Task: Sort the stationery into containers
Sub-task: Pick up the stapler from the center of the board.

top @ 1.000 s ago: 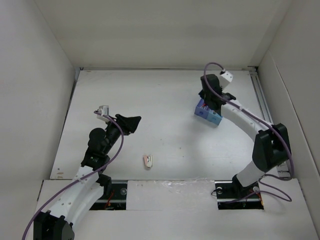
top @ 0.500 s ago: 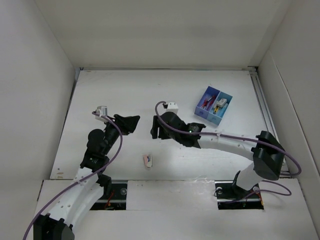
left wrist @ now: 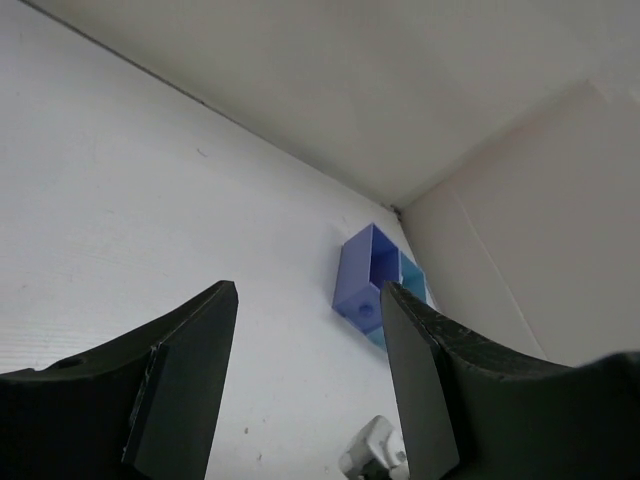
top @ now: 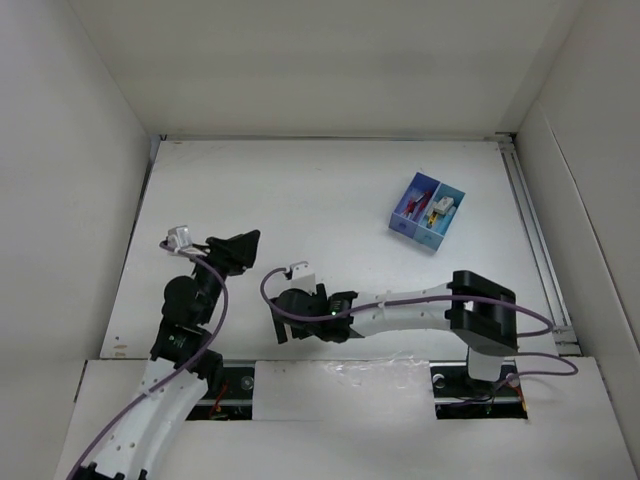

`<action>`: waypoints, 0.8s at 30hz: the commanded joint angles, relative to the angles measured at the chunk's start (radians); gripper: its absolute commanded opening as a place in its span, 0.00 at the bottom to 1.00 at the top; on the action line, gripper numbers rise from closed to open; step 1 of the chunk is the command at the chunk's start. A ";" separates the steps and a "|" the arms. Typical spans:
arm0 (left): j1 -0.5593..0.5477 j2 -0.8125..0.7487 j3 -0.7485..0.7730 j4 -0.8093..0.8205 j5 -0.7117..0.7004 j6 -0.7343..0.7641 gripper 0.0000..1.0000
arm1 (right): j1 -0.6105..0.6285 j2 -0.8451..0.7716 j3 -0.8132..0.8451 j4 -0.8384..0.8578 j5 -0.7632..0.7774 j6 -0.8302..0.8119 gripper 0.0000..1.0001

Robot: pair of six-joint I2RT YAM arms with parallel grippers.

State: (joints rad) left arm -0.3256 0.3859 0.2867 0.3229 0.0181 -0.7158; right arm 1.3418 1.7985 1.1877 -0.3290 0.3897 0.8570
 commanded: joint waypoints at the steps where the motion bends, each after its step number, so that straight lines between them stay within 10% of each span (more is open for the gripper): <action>1: -0.003 -0.115 -0.012 -0.059 -0.138 -0.033 0.56 | -0.009 0.042 0.052 -0.047 0.112 0.075 0.90; 13: -0.003 -0.082 -0.005 -0.056 -0.104 -0.033 0.59 | -0.009 0.246 0.182 -0.141 0.244 0.134 0.84; 24: -0.003 -0.061 -0.004 -0.028 -0.084 -0.024 0.60 | -0.009 0.234 0.168 -0.157 0.290 0.159 0.49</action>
State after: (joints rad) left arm -0.3256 0.3191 0.2600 0.2420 -0.0872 -0.7452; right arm 1.3346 2.0285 1.3643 -0.4538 0.6720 0.9882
